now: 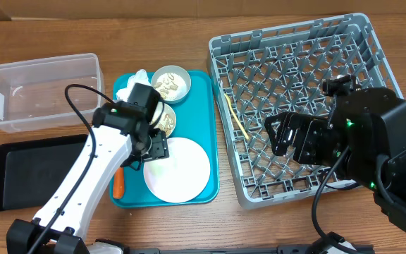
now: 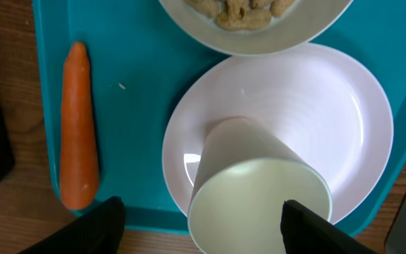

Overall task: Sort waste into correct bins and load items into the dishwasher rack
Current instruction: 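Reach the left gripper to the white cup on the pink plate and grasp it, then lift the white cup and hand it to the right gripper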

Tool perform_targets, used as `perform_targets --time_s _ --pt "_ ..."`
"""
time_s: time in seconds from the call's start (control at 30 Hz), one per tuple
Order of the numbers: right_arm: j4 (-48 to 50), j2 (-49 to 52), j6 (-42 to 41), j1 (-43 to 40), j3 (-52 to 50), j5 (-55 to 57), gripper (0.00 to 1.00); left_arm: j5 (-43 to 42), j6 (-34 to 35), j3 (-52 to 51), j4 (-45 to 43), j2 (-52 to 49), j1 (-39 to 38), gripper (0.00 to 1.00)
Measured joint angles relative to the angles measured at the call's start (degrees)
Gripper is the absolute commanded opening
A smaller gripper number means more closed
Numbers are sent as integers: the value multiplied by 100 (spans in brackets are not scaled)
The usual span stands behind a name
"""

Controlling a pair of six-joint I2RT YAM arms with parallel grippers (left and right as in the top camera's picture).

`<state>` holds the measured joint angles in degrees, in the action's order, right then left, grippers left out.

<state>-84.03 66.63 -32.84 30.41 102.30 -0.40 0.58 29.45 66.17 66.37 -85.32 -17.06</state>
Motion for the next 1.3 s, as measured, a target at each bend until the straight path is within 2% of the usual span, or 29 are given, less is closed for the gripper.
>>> perform_targets --time_s 0.2,0.4,0.63,0.9,1.07,1.17,1.3 --pt "0 0 0 0 0 55 100 -225 -372 -236 -278 -72 83 51" --pt "-7 0 0 0 0 66 100 -245 -442 -688 -380 -118 83 49" --pt "-13 0 2 0 0 70 100 -157 -527 -852 -894 -118 83 5" --pt "-22 0 2 0 0 101 100 -173 -566 -870 -868 -116 83 4" --pt "-61 0 -2 -7 0 221 100 -332 -566 -632 -236 17 160 4" --pt "-68 11 13 -33 0 221 100 -474 -575 33 236 223 271 4" --pt "-15 122 361 -42 0 -66 100 -765 -597 1082 289 789 433 4"
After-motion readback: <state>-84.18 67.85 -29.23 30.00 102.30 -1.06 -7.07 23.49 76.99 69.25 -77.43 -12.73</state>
